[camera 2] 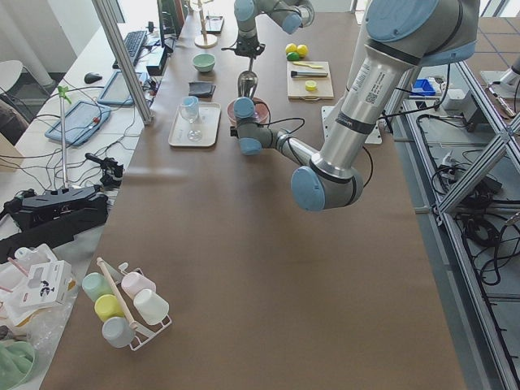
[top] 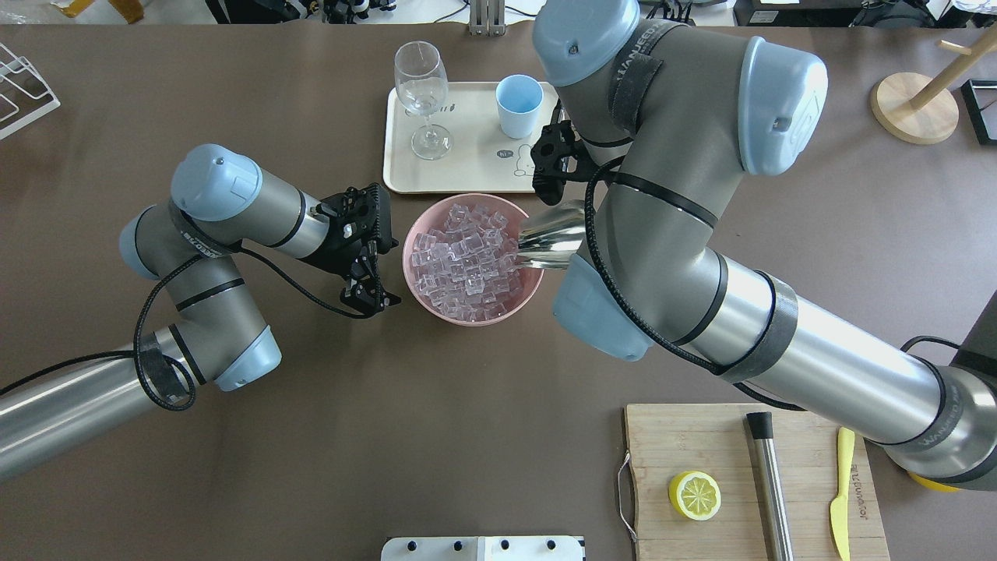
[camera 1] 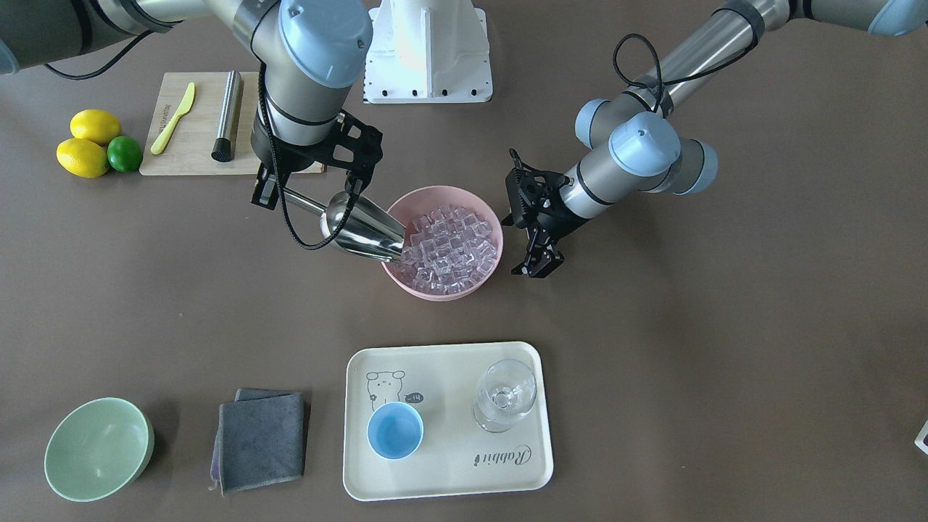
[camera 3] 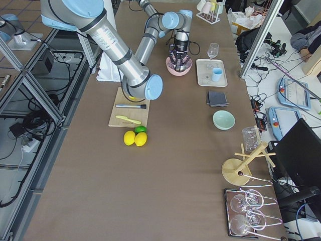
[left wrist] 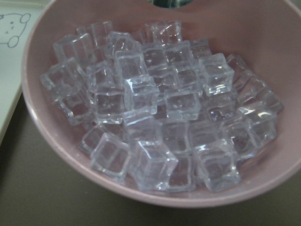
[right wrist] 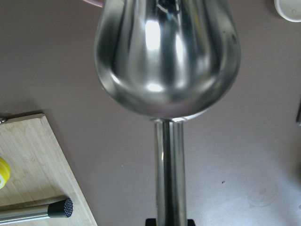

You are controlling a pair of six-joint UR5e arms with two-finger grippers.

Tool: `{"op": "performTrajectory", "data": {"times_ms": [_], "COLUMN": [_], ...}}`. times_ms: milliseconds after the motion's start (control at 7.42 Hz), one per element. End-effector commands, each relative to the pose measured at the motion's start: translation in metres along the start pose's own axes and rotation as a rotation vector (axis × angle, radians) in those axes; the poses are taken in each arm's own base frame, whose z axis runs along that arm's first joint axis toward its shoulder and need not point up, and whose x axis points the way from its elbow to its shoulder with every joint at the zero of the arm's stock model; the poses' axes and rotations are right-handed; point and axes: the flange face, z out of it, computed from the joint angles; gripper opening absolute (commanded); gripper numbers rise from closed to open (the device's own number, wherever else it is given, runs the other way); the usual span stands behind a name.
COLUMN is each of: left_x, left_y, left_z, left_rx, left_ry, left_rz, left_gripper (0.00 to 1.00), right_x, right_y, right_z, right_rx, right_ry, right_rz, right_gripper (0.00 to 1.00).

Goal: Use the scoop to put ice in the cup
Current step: 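Push the scoop down into the ice cubes with the right gripper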

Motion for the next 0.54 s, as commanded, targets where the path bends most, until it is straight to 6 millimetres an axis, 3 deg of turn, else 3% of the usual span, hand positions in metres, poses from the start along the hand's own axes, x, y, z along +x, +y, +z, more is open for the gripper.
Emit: {"op": "performTrajectory", "data": {"times_ms": [0,404], "left_x": [0.000,0.000], "left_y": [0.000,0.000], "left_z": [0.000,0.000], "left_rx": [-0.001,-0.001], "left_ry": [0.000,0.000], "left_rz": [-0.001,-0.001], "left_gripper": [0.99,0.99], "right_x": [-0.007,-0.009], "right_y": [-0.019,-0.049], "right_z": [0.005,-0.006], "right_rx": [-0.027,-0.042], "right_ry": [0.000,-0.010], "right_rz": [-0.022,-0.032], "right_gripper": [0.00,0.00]}}
